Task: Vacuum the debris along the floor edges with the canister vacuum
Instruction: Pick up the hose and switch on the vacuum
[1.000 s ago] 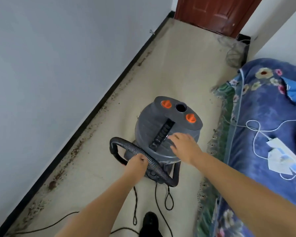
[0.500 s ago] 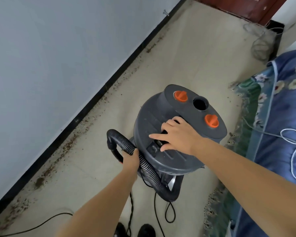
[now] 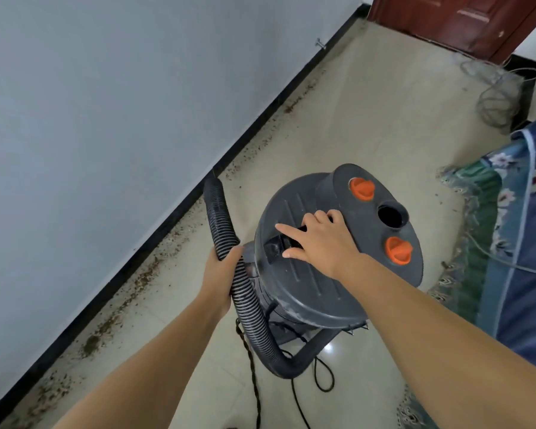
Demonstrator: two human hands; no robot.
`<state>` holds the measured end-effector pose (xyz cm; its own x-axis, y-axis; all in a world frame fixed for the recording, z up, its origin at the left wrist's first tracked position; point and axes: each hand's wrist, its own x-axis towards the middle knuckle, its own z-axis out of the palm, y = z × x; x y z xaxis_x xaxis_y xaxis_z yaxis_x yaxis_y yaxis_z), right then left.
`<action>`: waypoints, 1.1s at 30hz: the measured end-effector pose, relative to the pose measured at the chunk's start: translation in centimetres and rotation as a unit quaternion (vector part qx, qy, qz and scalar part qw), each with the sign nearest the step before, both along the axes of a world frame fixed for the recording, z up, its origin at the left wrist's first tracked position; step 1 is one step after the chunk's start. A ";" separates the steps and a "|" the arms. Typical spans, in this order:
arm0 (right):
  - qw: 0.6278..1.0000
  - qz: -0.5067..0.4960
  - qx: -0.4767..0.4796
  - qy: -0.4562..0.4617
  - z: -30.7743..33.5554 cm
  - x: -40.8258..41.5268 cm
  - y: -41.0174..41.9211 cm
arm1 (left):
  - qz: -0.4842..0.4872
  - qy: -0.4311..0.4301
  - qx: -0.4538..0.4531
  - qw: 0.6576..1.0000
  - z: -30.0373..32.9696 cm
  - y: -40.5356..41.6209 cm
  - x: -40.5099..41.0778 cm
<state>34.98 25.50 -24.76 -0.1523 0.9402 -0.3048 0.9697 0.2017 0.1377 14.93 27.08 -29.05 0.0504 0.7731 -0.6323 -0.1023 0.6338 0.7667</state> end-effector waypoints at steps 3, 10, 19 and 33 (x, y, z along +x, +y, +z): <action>0.998 -0.052 0.011 0.022 -0.4 -2.5 1.1 | -0.027 -0.062 0.021 0.997 2.8 -1.0 -2.2; 0.988 -0.143 -0.014 0.056 -0.7 -6.0 2.7 | -0.112 0.018 0.109 0.988 8.2 -5.7 -7.1; 0.535 -0.470 -0.232 0.663 9.5 -12.0 0.9 | -0.179 0.057 0.158 0.969 14.0 -12.6 -9.4; 0.657 -0.261 -0.230 0.669 19.8 -16.6 -17.6 | 0.069 -0.294 -0.097 0.949 22.4 -7.2 -13.0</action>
